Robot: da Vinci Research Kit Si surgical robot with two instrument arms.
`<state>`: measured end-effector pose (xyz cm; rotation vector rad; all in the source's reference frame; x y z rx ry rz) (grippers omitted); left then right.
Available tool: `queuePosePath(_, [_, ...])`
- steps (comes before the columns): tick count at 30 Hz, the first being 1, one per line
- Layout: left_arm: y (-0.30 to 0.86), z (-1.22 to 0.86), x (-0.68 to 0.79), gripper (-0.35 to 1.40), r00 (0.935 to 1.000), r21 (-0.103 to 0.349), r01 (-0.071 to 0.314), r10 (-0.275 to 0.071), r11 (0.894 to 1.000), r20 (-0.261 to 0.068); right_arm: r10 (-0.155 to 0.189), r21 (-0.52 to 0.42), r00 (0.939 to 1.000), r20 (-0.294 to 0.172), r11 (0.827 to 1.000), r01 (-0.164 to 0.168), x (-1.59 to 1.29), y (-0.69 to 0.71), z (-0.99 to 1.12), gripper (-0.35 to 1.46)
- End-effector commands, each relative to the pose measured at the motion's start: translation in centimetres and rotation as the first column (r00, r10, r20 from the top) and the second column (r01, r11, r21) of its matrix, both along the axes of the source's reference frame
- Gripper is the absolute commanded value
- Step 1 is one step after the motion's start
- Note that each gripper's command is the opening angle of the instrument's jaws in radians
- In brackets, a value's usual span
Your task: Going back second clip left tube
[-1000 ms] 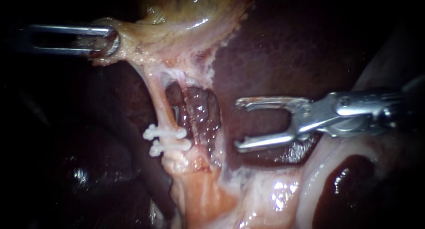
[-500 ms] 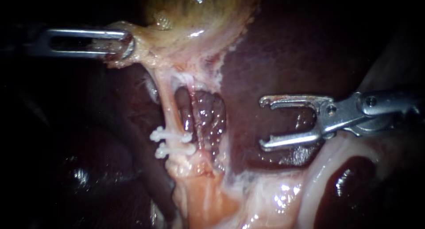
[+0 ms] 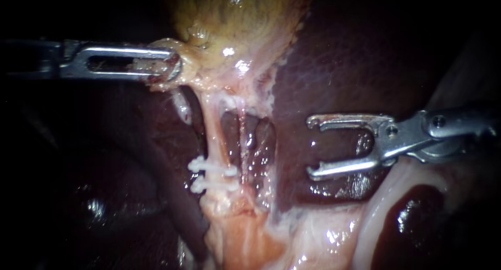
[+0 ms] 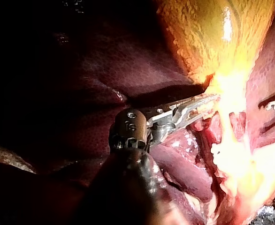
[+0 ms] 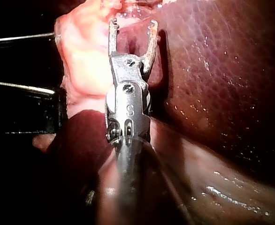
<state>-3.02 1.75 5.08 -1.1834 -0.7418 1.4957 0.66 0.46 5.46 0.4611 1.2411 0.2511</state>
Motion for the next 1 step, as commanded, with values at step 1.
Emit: queuePosePath(1, [0.01, -0.04, 0.04, -0.35, 1.0000, 0.002, -0.003, 0.003, 1.000, 0.004, 0.001, 0.023, 1.0000, 0.001, 1.000, -0.001, 0.06, -0.02, -0.04, 0.50])
